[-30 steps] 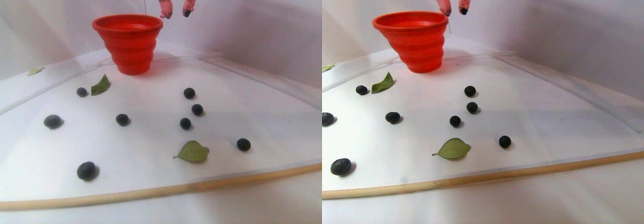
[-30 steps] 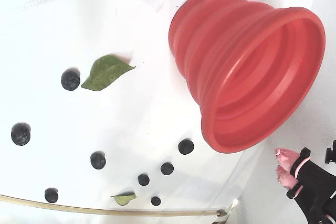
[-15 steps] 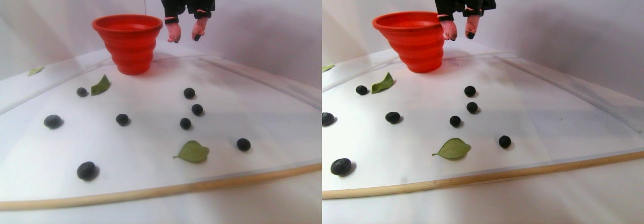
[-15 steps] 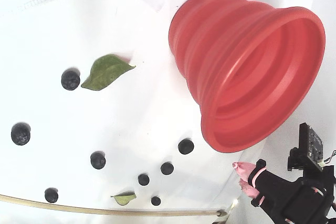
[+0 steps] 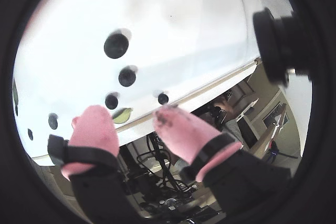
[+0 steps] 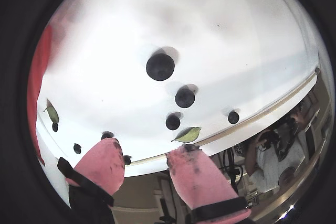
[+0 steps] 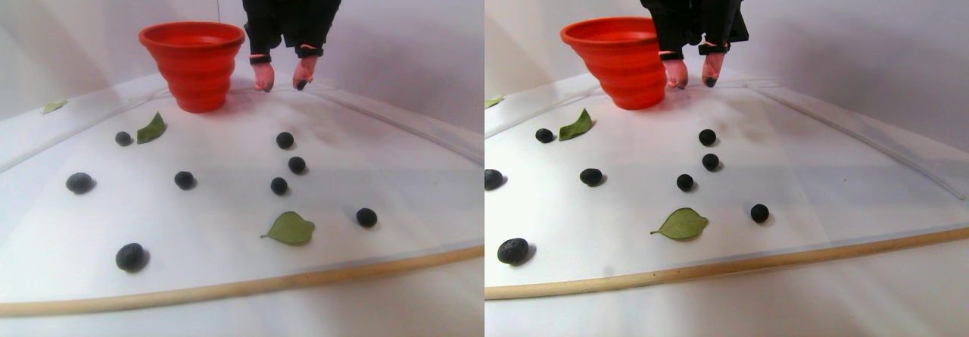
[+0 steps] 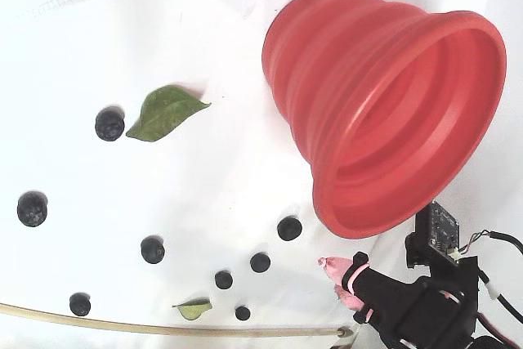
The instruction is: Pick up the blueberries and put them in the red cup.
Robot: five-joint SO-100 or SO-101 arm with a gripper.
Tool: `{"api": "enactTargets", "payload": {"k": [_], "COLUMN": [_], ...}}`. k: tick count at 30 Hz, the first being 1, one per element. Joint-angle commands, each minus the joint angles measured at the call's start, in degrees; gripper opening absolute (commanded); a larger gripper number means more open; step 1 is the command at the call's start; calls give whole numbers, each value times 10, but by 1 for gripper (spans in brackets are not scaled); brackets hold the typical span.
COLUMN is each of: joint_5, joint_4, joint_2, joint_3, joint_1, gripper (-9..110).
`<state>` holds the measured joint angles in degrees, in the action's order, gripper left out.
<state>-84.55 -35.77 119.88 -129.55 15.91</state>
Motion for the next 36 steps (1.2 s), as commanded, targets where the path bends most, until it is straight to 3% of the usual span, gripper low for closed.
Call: {"api": "enactTargets", "payload": {"k": [1, 36], "joint_5": [-8, -25], "joint_4": [20, 162], "joint_2": [-3, -168], "joint_3": [-1, 19], "joint_1": [19, 22], "gripper": [17, 21]}}
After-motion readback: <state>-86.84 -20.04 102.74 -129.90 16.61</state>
